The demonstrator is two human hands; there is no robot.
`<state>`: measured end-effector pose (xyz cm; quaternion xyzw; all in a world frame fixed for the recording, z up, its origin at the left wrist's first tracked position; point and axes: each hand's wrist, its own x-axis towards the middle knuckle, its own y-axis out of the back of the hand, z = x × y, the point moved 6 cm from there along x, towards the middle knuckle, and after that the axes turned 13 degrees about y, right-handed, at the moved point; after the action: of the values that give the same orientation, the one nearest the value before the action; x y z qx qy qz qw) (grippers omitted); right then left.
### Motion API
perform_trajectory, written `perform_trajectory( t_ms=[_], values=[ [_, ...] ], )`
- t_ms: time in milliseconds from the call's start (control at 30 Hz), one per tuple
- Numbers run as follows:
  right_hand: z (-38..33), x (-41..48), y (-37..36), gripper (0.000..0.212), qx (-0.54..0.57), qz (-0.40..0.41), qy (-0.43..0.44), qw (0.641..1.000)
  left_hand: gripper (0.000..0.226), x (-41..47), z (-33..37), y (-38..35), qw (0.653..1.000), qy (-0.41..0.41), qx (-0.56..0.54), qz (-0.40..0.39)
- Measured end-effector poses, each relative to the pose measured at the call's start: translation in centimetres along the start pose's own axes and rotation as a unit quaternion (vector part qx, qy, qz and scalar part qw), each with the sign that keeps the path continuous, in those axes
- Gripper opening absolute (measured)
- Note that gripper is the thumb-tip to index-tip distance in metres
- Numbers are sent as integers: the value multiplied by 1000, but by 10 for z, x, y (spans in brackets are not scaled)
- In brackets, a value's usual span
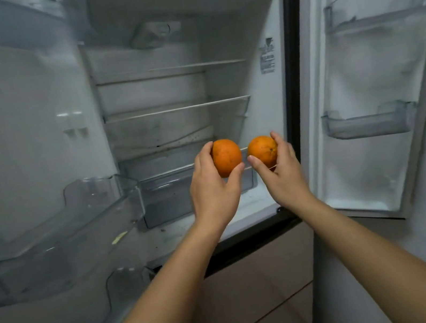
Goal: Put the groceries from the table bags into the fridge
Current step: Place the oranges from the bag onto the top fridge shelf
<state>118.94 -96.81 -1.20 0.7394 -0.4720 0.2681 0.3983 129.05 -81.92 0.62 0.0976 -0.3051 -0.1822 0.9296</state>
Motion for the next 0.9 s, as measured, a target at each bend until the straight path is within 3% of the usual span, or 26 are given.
perform_trajectory(
  t_ms=[333, 533, 733, 900],
  values=[
    [103, 80, -74, 69, 57, -32, 10, 998, 73, 89, -65, -56, 990, 20, 132, 46],
    [123, 146, -120, 67, 112, -74, 57, 989, 75, 141, -90, -55, 967, 34, 237, 91],
    [141, 182, -186, 74, 129, -159, 54, 977, 75, 181, -147, -31, 941, 166, 271, 117],
    [148, 198, -250, 77, 130, -250, 29, 959, 63, 216, -196, -6, 917, 222, 302, 137]
  ],
)
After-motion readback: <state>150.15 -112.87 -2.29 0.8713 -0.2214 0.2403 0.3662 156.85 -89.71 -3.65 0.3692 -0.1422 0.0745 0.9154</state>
